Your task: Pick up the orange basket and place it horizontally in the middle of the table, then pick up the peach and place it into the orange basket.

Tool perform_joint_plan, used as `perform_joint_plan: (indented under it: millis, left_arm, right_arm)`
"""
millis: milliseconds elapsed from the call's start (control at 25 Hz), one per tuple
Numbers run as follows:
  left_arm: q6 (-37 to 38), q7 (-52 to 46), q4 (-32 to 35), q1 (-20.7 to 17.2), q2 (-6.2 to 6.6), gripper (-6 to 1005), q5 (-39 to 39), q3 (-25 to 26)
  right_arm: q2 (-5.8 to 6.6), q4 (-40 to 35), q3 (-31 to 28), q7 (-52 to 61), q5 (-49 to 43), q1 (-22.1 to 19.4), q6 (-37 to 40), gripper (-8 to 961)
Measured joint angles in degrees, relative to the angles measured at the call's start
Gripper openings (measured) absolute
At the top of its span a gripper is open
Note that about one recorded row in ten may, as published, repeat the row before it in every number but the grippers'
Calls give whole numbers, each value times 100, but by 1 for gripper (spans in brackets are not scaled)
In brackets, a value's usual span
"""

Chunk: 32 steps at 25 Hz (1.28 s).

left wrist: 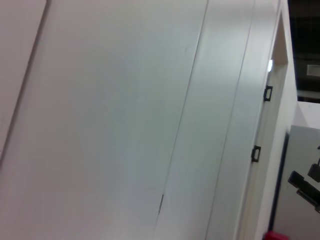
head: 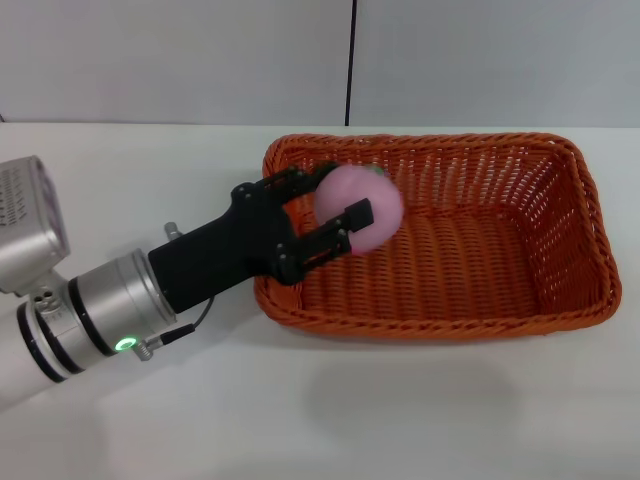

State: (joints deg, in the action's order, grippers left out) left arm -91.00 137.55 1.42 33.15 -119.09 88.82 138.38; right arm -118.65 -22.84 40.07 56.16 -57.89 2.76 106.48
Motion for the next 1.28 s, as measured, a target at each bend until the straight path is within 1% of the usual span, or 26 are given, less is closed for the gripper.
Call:
perform_joint_plan:
  millis: [80, 120, 200, 280, 320, 440, 480, 520, 680, 760, 880, 1120, 1200, 1240, 1280]
  left_arm:
    - [-60, 0, -71, -135, 16, 529, -18, 12]
    - [-60, 0, -71, -135, 16, 577, -18, 12]
    - [-76, 0, -145, -231, 22, 673, -21, 12]
    - [-86, 0, -308, -445, 21, 769, -25, 21]
    - [-86, 0, -308, -445, 21, 778, -25, 21]
    - [-103, 0, -483, -722, 31, 803, -124, 161]
    - [-114, 17, -626, -992, 33, 812, -294, 400]
    - [-114, 17, -626, -992, 33, 820, -294, 400]
    - [-148, 397, -723, -1454, 41, 829, -728, 862]
    - [-185, 736, -673, -1681, 38, 829, -953, 1161]
    - [-260, 1099, -532, -1926, 28, 829, -1168, 1518]
    - [-349, 1685, -177, -2141, 30, 829, -1303, 2125]
    - [-350, 1821, -124, -2155, 30, 829, -1305, 2196]
    - [-355, 2115, -42, -2164, 27, 829, -1305, 2239]
    - [-356, 2177, -30, -2165, 25, 829, -1306, 2240]
  right_arm:
    - [0, 52, -152, 0, 1, 2, -3, 574]
    - [0, 52, -152, 0, 1, 2, -3, 574]
    - [-1, 176, -342, -28, 3, 8, -4, 574]
    - [-4, 348, -555, -153, 17, 15, -5, 574]
    - [-6, 438, -650, -242, 23, 19, -5, 574]
    - [-12, 782, -992, -571, 32, 21, -5, 574]
    - [-14, 1041, -1224, -822, 33, 22, -5, 575]
    - [-14, 1041, -1224, -822, 33, 22, -5, 575]
    - [-20, 1539, -1729, -1303, 33, 26, -11, 575]
    - [-28, 1797, -2026, -1548, 34, 49, -29, 575]
    - [-35, 2102, -2390, -1831, 33, 96, -103, 575]
    - [-46, 2366, -2820, -2149, 39, 210, -314, 574]
    - [-51, 2400, -2894, -2267, 40, 245, -358, 575]
    - [-53, 2420, -2953, -2322, 41, 260, -370, 575]
    - [-55, 2437, -3010, -2365, 42, 273, -374, 575]
